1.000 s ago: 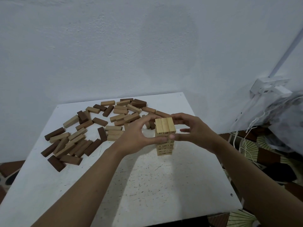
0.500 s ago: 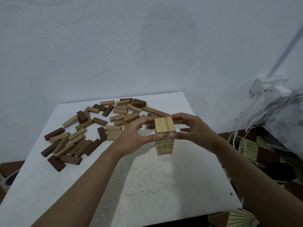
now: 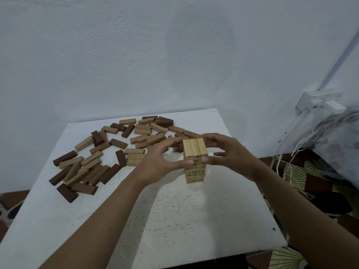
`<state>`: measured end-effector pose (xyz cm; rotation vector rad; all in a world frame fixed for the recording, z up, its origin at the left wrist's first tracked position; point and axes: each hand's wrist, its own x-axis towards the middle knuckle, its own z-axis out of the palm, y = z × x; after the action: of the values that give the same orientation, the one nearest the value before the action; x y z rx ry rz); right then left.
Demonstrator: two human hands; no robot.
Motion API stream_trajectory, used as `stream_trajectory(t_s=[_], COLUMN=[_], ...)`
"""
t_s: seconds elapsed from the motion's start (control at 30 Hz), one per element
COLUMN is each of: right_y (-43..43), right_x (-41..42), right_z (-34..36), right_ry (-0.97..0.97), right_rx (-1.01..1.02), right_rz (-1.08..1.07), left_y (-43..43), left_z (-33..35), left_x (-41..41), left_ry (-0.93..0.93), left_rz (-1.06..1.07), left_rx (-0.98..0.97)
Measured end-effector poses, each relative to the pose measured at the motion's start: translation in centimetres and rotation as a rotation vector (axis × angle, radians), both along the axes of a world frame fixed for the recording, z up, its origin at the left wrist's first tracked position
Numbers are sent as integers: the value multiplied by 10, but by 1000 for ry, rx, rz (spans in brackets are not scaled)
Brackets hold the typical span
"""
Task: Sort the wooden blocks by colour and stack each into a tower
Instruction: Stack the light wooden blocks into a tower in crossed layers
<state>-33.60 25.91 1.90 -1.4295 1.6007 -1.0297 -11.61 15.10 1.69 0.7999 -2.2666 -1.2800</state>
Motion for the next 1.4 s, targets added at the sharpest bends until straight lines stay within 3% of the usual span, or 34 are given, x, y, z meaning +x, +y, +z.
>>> stream_trajectory(t_s=[0.2,0.37,1.03,1.4], right_y=[16,21,23,22], right_x=[23,43,59,61], right_z=[-13,-20,-24,-17], right_ry=[-265,-310,-243,-216], right_rx=[-28,-23,55,65], right_rz=[-103,-181,-186,-196], left_y=[29,54,63,62], left_z=[-20,-29,-29,-33], left_x=[7,2,-5,-5], left_ry=[125,211,174,152], left_rz=[240,221,78,123], left_rx=[308,575,536,528])
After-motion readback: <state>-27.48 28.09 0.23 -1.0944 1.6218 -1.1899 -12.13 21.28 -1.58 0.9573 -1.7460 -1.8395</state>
